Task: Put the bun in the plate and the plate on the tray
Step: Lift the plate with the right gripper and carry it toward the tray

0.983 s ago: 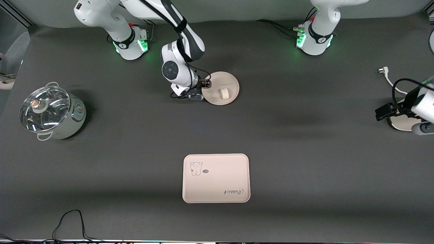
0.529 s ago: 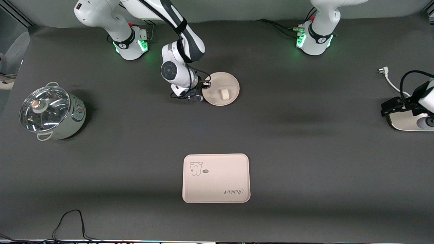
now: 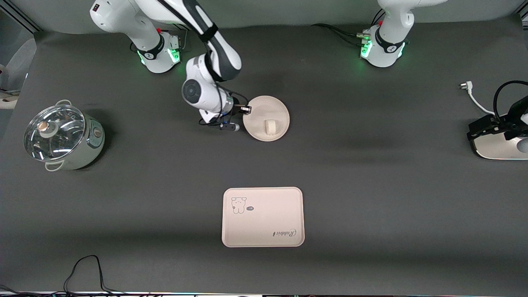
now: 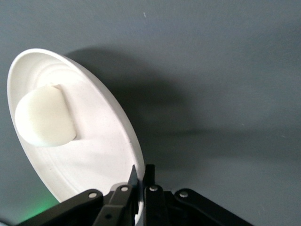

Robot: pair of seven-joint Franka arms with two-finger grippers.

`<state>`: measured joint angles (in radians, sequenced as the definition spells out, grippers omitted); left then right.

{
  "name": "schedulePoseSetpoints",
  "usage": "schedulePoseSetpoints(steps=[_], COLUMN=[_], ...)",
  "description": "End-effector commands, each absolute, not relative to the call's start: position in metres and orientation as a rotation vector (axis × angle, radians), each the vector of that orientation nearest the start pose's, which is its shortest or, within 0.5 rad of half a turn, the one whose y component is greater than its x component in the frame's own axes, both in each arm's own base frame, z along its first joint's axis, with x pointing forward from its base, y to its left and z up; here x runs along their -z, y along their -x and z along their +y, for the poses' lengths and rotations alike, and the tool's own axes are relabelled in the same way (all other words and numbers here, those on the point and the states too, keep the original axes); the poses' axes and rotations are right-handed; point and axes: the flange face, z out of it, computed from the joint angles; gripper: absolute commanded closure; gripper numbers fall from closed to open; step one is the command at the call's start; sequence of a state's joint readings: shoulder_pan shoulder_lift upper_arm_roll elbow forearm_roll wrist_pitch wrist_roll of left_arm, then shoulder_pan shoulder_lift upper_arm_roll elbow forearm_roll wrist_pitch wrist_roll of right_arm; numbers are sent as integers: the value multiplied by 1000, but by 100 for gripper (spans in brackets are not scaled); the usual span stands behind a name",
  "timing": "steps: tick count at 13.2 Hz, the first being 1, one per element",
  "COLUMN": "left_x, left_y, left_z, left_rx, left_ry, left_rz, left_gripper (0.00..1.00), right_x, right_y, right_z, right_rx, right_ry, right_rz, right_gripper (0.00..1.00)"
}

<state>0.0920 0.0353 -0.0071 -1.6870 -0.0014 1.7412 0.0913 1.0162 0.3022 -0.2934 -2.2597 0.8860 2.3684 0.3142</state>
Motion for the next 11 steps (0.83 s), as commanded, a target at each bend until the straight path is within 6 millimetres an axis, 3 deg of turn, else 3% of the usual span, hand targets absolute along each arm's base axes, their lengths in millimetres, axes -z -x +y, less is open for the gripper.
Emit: schedulePoseSetpoints(steps=[1, 5, 7, 11], left_x=[-576, -580, -576, -580], left_y=[-560, -561, -566, -569], left_z=[57, 53, 42, 42], left_rx=[68, 93, 93, 81], left_ry=[3154, 3157, 3159, 3160], left_rz=[5, 2, 27, 33], left_gripper=[0, 0, 0, 0], right_x=[-271, -332, -362, -345], right_y=[-423, -478, -509, -600], right_z=[332, 304, 303, 331], right_rx=[-524, -523, -417, -236], right_ry=[2695, 2691, 2690, 2762], right_rz=[368, 329, 320, 424], right_gripper=[100, 100, 100, 100])
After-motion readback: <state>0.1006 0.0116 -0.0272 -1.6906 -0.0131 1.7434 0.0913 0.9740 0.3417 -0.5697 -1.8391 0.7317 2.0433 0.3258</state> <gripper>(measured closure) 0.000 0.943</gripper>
